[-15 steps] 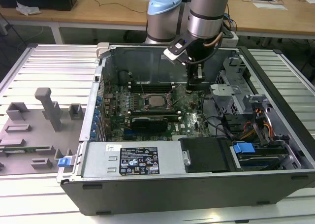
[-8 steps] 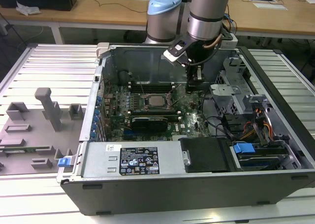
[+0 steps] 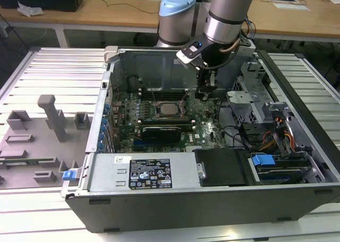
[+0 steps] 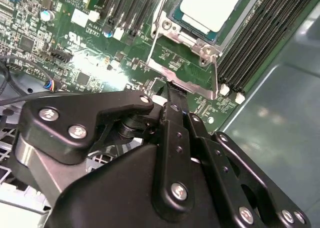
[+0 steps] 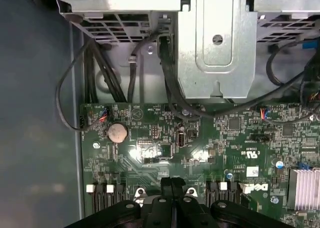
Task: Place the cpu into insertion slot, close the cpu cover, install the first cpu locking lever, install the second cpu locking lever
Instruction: 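Close the cpu cover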
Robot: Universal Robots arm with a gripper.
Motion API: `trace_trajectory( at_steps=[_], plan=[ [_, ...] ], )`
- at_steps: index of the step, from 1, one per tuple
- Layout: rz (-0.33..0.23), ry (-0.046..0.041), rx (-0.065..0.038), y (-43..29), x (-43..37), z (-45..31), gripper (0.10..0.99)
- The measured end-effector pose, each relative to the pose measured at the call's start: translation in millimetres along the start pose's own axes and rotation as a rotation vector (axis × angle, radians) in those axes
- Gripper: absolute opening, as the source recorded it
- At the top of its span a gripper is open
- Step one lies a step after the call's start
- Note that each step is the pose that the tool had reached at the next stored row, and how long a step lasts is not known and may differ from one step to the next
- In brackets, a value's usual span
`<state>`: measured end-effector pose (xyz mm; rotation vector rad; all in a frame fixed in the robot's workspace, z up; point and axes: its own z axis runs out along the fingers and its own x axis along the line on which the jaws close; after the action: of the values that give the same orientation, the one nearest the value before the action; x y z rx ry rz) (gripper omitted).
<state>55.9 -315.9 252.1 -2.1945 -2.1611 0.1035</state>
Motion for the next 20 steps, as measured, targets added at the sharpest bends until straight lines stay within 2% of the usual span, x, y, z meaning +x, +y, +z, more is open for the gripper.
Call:
trace_trajectory(
  at_steps=[3,4,9,10,13,14,15,16,18,20],
  plan=[
    [0.0,-0.0003,-0.003,-7.6,-0.1,0.6,0.106],
    [0.0,-0.0001,-0.006,-13.8,-0.1,1.1,0.106],
    [0.0,0.0,-0.015,-29.7,0.0,2.6,0.106],
    [0.0,-0.0001,-0.02,-34.3,0.0,2.9,0.106],
    [0.0,0.0003,-0.029,-39.6,-0.1,3.5,0.106],
    [0.0,0.0002,-0.036,-41.8,-0.1,3.7,0.106],
    [0.0,0.0008,-0.063,-47.0,-0.1,4.2,0.106],
    [0.0,0.0013,-0.082,-53.5,-0.3,5.3,0.106],
    [0.0,0.0013,-0.093,-65.3,-0.4,8.3,0.106],
    [0.0,0.0014,-0.097,-75.4,-0.5,13.9,0.106]
  ],
)
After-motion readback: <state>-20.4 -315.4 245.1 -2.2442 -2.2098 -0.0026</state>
